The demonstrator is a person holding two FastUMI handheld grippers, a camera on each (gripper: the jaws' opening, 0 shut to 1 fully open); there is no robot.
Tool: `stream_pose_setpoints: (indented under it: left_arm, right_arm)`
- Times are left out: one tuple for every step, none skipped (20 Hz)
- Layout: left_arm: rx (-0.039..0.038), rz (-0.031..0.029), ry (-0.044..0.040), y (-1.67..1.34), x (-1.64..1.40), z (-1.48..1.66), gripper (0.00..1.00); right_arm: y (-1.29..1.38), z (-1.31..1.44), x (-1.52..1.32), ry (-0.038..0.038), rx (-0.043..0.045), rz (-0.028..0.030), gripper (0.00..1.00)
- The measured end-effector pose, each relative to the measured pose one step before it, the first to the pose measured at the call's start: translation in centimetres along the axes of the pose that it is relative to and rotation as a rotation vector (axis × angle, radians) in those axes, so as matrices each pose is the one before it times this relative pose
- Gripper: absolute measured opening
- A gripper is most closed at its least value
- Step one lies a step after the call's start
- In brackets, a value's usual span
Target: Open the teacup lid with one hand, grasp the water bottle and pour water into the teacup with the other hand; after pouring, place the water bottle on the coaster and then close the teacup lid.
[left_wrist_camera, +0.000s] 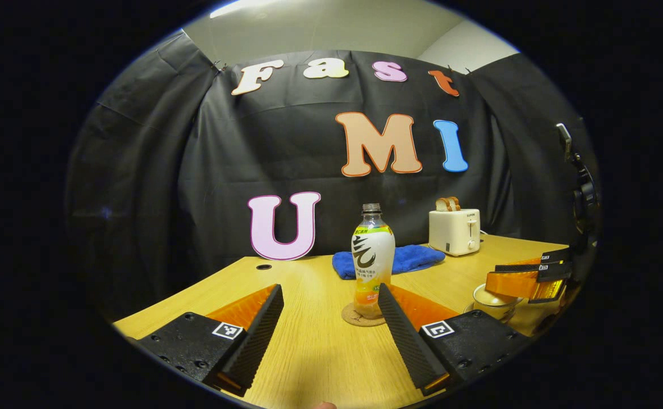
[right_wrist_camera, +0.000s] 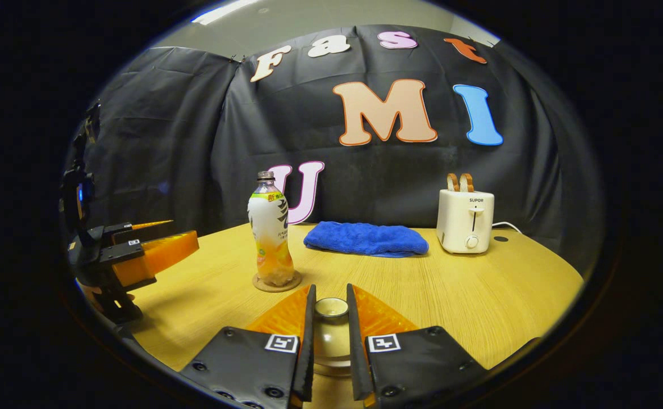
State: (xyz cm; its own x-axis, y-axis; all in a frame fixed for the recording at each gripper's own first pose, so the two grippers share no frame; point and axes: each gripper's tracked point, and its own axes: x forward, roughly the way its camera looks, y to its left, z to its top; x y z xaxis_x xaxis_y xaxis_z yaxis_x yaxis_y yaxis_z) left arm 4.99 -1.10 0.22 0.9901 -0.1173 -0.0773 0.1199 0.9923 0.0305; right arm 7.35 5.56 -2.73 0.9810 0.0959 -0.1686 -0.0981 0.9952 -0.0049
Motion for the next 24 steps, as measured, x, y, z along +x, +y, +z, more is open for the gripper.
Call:
stream_pose_setpoints:
  left_arm:
    - [-0.00203,-0.00099,0.00155,-0.097,-0.044,-0.043,0.98]
    - [-0.00294,-0.00159,0.00172,-0.073,0.03,-0.084,0.98]
    - [-0.00367,-0.00199,0.0011,-0.106,-0.039,0.0,0.98]
    - [-0.00449,-0.00204,-0.0015,-0.101,0.002,-0.058,0.98]
    - [-0.00498,-0.00226,0.00101,-0.228,-0.018,0.004,0.98]
    - [-0.00478,-0.0035,-0.0001,-0.083,0.057,0.002,0.98]
    - [-0.00489,-0.00282,0.00115,-0.238,-0.016,-0.102,0.98]
    - [-0.00338,-0.00327,0.00019,-0.148,0.007,-0.003,0.98]
    - [-0.0029,-0.00007,0.00111,-0.104,0.067,-0.032,0.98]
    - [-0.00344,-0.002,0.00074,-0.001,-0.143,-0.008,0.98]
    - [-0.00276,-0.00296,0.00076,-0.237,-0.017,-0.056,0.98]
    - [-0.00115,-0.00343,-0.00081,-0.15,-0.07,0.06,0.98]
    - [-0.00003,-0.00376,-0.00473,-0.163,0.006,0.043,0.98]
    - [-0.00233,-0.00548,-0.00146,-0.193,0.026,0.085,0.98]
    - [-0.00559,-0.00625,0.00158,-0.164,0.035,-0.149,0.98]
    - [-0.00672,-0.00561,0.00135,-0.256,-0.061,-0.027,0.98]
    - [-0.0074,-0.00523,0.00016,-0.205,-0.086,-0.101,0.98]
    - [-0.00857,-0.00155,0.00017,-0.209,-0.109,-0.085,0.98]
    - [-0.00641,-0.00511,-0.00091,-0.233,-0.077,-0.082,0.98]
    - [-0.00835,-0.0018,0.00495,-0.288,-0.188,-0.251,0.98]
    - [-0.00525,-0.00308,0.00309,-0.245,-0.209,-0.225,0.98]
    - [-0.00071,-0.00278,0.00017,-0.346,-0.199,-0.192,0.98]
    - [0.00344,-0.00068,0.00159,-0.248,-0.22,-0.263,0.97]
    - [0.00414,-0.00103,0.00528,-0.286,-0.207,-0.277,0.98]
  right_arm:
    - [-0.132,-0.092,-0.021,-0.00187,-0.00417,-0.00725,0.3]
    - [-0.076,-0.041,0.116,-0.0009,-0.00016,-0.00229,0.28]
    - [0.003,-0.102,0.0,0.00118,0.00452,0.00058,0.28]
    - [0.007,-0.001,-0.077,0.00068,0.00437,-0.00088,0.3]
    - [-0.12,-0.089,-0.052,-0.00104,0.00314,-0.00275,0.29]
    - [-0.166,-0.191,-0.096,0.00277,0.00459,-0.00513,0.3]
    - [-0.077,-0.234,-0.116,0.00541,0.00518,-0.00276,0.29]
    - [0.071,-0.043,-0.097,-0.00237,0.0068,0.00187,0.33]
    - [-0.084,0.1,-0.028,-0.00034,0.00412,-0.00089,0.33]
    - [-0.022,-0.066,-0.076,0.00504,0.00492,-0.00009,0.33]
    - [-0.011,0.08,-0.106,-0.00244,0.00435,0.00054,0.33]
    - [0.033,0.255,-0.093,-0.01214,0.0042,0.0045,0.34]
    - [0.046,0.442,-0.235,-0.01615,0.00637,0.0068,0.39]
    - [0.082,0.506,-0.115,-0.01837,0.00436,0.00774,0.58]
    - [0.129,0.561,-0.369,-0.01649,0.00249,0.00761,0.67]
    - [-0.108,0.434,-0.233,-0.01595,-0.00171,0.00134,0.77]
    - [-0.381,0.359,-0.395,-0.01347,-0.00142,-0.00413,0.86]
    - [-0.325,0.346,-0.33,-0.01231,-0.00121,-0.00704,0.89]
    - [-0.477,0.234,-0.271,-0.00775,-0.00039,-0.00948,0.91]
    - [-0.495,0.133,-0.158,-0.00702,0.00167,-0.00937,0.87]
    - [-0.521,-0.008,-0.466,-0.00222,0.00115,-0.01004,0.9]
    - [-0.494,-0.003,-0.302,-0.00129,0.00328,-0.01029,0.95]
    - [-0.447,-0.012,-0.224,-0.00159,0.00624,-0.00886,0.94]
    - [-0.362,-0.046,-0.283,-0.00222,0.0086,-0.00705,0.94]
